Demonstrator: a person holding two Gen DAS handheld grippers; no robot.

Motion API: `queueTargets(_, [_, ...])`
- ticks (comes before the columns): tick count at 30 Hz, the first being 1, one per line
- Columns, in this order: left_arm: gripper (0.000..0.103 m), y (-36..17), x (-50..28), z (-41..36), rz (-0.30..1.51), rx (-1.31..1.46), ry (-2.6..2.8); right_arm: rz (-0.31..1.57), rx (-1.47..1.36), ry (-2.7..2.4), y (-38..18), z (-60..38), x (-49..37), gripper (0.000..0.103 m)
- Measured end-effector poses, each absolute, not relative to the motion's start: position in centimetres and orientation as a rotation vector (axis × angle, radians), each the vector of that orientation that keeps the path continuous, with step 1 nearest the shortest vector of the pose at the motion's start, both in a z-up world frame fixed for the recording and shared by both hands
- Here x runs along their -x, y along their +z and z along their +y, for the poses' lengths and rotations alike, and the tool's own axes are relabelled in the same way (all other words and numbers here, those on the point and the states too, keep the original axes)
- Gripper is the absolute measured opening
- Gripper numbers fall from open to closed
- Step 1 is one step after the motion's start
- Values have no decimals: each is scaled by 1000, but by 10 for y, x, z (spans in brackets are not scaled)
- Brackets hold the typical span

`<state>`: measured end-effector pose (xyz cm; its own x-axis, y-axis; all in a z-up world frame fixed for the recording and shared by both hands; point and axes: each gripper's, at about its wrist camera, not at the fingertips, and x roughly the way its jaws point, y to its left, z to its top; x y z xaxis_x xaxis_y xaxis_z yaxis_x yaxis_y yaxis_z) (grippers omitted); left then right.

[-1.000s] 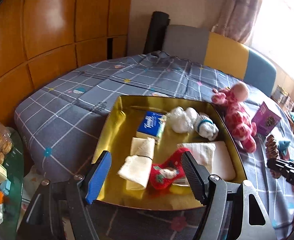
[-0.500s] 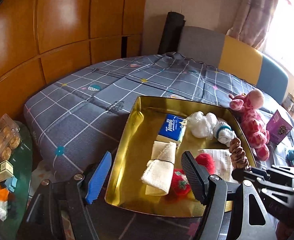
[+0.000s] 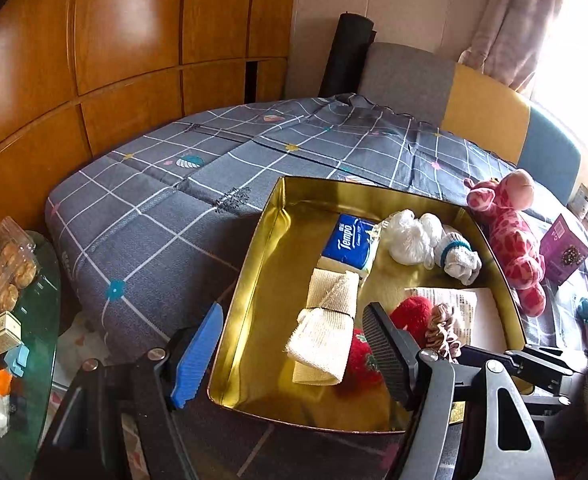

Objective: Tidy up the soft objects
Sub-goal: 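Carry the brown scrunchie into the gold tray and release it with the right gripper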

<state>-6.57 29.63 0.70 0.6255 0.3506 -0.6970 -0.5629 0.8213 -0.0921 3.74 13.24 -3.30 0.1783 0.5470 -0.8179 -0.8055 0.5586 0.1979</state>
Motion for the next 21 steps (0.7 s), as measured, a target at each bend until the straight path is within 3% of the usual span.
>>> queueTargets(21, [73, 13, 62, 269, 715, 247, 492, 886, 288, 861, -14, 99, -19, 39])
